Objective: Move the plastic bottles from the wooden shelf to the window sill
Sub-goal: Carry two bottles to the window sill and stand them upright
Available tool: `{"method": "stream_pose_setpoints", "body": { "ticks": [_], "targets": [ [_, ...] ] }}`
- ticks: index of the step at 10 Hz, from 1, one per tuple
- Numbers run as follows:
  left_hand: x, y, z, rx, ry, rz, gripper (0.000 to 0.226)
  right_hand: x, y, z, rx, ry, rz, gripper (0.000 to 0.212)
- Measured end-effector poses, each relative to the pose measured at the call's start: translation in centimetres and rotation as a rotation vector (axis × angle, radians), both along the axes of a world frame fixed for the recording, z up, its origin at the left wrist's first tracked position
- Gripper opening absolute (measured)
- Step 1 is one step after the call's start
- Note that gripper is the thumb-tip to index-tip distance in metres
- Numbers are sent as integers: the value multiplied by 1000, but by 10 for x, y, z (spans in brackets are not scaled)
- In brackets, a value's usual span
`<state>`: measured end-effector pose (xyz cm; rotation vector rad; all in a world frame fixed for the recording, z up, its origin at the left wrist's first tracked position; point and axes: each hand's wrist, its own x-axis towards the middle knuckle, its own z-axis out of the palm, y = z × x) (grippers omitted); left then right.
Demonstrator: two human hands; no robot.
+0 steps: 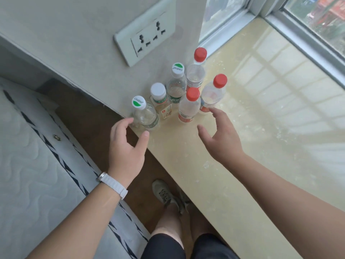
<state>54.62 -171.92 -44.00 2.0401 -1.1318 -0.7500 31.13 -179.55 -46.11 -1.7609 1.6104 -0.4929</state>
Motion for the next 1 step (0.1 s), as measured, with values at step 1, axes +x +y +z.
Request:
{"method": "stream_pose_setpoints", "body": {
  "ticks": [1],
  "targets": [
    [10,6,39,4,-172,-198,45,2,-8,38,-214,64,167,54]
  ]
}}
